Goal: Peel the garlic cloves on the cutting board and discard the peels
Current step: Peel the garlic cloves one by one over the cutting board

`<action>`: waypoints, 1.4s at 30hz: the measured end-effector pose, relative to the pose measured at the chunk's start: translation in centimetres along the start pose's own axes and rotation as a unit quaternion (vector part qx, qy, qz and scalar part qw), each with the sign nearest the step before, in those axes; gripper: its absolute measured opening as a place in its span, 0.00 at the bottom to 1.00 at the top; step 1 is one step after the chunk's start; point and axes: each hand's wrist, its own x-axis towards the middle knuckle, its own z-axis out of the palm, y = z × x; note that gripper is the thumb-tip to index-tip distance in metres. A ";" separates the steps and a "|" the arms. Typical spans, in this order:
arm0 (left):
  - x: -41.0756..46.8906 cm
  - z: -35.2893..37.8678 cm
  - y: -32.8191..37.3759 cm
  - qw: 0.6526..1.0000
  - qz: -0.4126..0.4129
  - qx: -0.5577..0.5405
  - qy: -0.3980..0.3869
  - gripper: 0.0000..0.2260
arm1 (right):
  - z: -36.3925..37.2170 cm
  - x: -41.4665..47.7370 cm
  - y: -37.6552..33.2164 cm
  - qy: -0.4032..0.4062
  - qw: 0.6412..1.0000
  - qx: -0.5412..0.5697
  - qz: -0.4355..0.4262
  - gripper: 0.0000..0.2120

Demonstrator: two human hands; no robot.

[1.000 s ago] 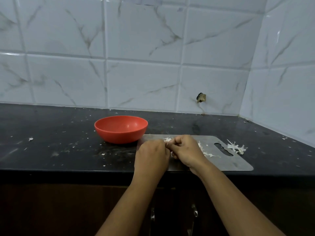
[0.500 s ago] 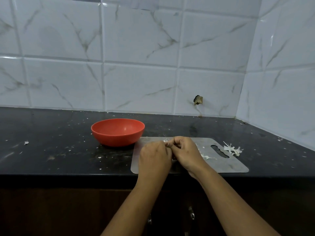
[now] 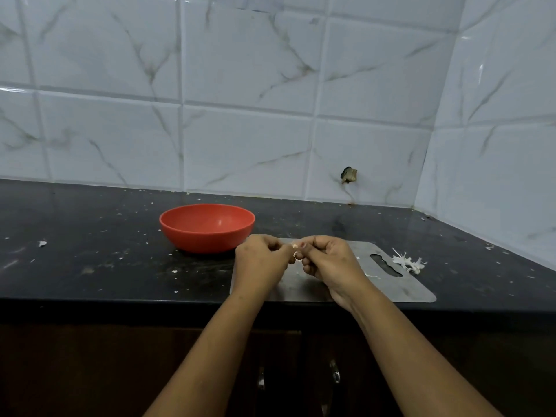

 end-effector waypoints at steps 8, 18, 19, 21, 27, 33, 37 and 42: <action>-0.3 -0.2 0.2 0.999 0.037 0.028 -0.004 0.11 | -0.5 -0.3 -0.5 -0.043 0.996 0.079 0.018 0.08; -0.2 -0.1 0.1 0.983 0.103 0.150 -0.020 0.04 | -0.5 -0.3 -0.5 -0.028 0.996 0.077 0.020 0.10; -0.1 -0.2 0.3 0.980 0.109 0.165 -0.014 0.04 | -0.4 -0.4 -0.6 -0.020 0.997 0.076 0.021 0.10; 0.0 -0.4 0.4 0.976 0.114 0.187 -0.003 0.04 | -0.3 -0.4 -0.6 -0.009 0.998 0.067 0.019 0.10; 0.3 -0.8 -0.2 0.972 0.115 0.206 0.013 0.05 | -0.2 -0.2 -0.3 -0.019 0.998 0.055 0.017 0.07; 0.3 0.1 -0.3 0.976 0.157 0.150 0.018 0.13 | -0.5 0.2 0.3 -0.009 0.999 0.051 0.014 0.06; 0.5 0.3 -0.8 0.986 0.144 0.078 0.017 0.10 | -0.4 0.3 0.4 -0.010 0.999 0.048 0.007 0.06; 0.4 0.1 -1.1 0.992 0.111 -0.051 -0.013 0.05 | -0.5 0.2 0.4 -0.010 0.999 0.054 0.001 0.06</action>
